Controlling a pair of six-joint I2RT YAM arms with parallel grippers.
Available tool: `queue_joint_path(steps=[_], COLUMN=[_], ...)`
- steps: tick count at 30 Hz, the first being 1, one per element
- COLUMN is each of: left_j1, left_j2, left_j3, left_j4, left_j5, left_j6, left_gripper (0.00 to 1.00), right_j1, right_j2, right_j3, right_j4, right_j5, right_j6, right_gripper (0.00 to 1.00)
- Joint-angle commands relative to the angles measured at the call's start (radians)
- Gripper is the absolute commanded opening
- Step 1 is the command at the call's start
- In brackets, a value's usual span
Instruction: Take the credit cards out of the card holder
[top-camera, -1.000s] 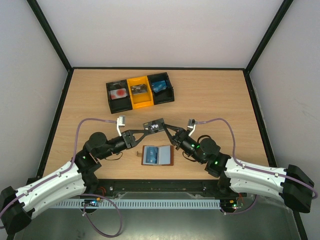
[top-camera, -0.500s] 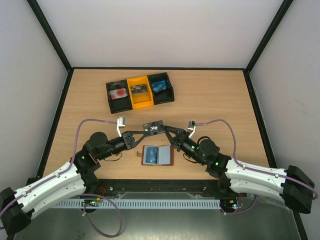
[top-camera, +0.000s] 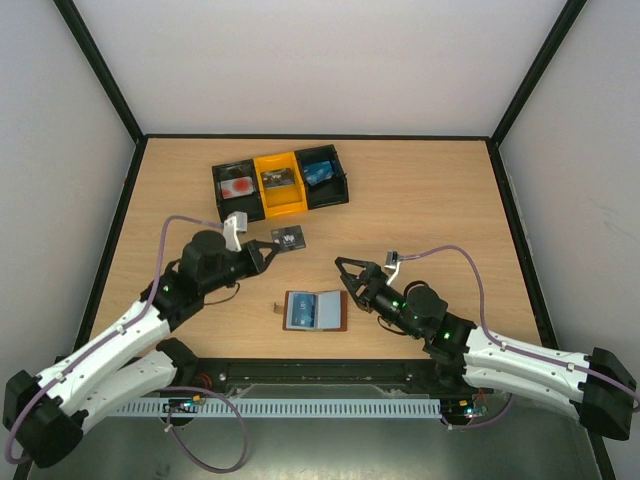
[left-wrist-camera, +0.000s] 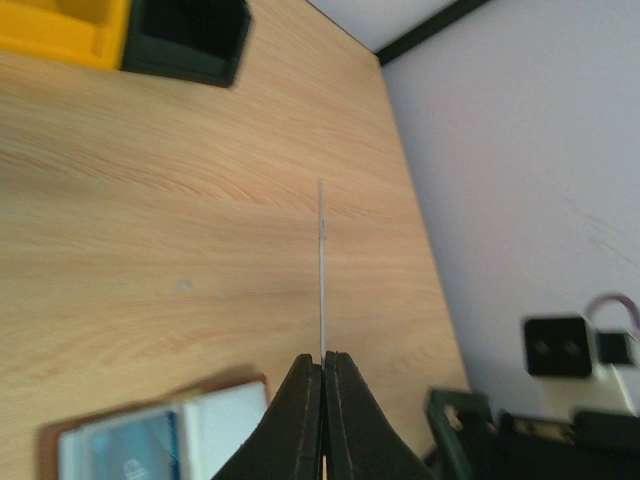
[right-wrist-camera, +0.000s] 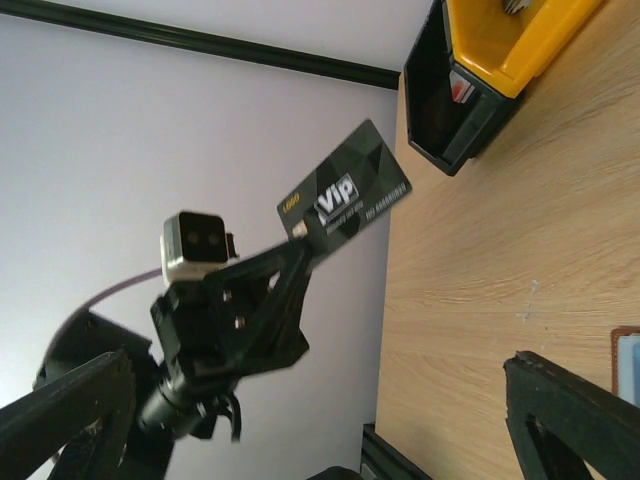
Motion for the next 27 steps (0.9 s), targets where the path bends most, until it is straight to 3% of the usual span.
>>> queue_joint_path(steps=[1,12,17,27], left_j1=[0.121,0.317,0.327,0.339], left_j2=[0.114,0.498,0.721,0.987], left_j3=[0.097,0.354,0.532,0.73], left_j4=[-0.093,-0.054,-0.088,-0.064], left_j5=[0.007,-0.039,-0.058,-0.021], left_j6=[0.115,0.213,0.227,0.216], left_gripper=[0.02,0.02,0.02,0.02], right_j1=[0.003,0.004,0.003,0.003], right_j2=[-0.03,-0.012,-0.021,-0.031], right_j3=[-0.007,0.035,0.051,0.05], right_j4=[-0.087,-0.158,-0.2,-0.247], right_j5=[0.028,0.025,0.031,0.042], right_j6=[-0.035,-0.061,-0.064,-0.063], right_gripper=[0.98,0.98,0.98,0.98])
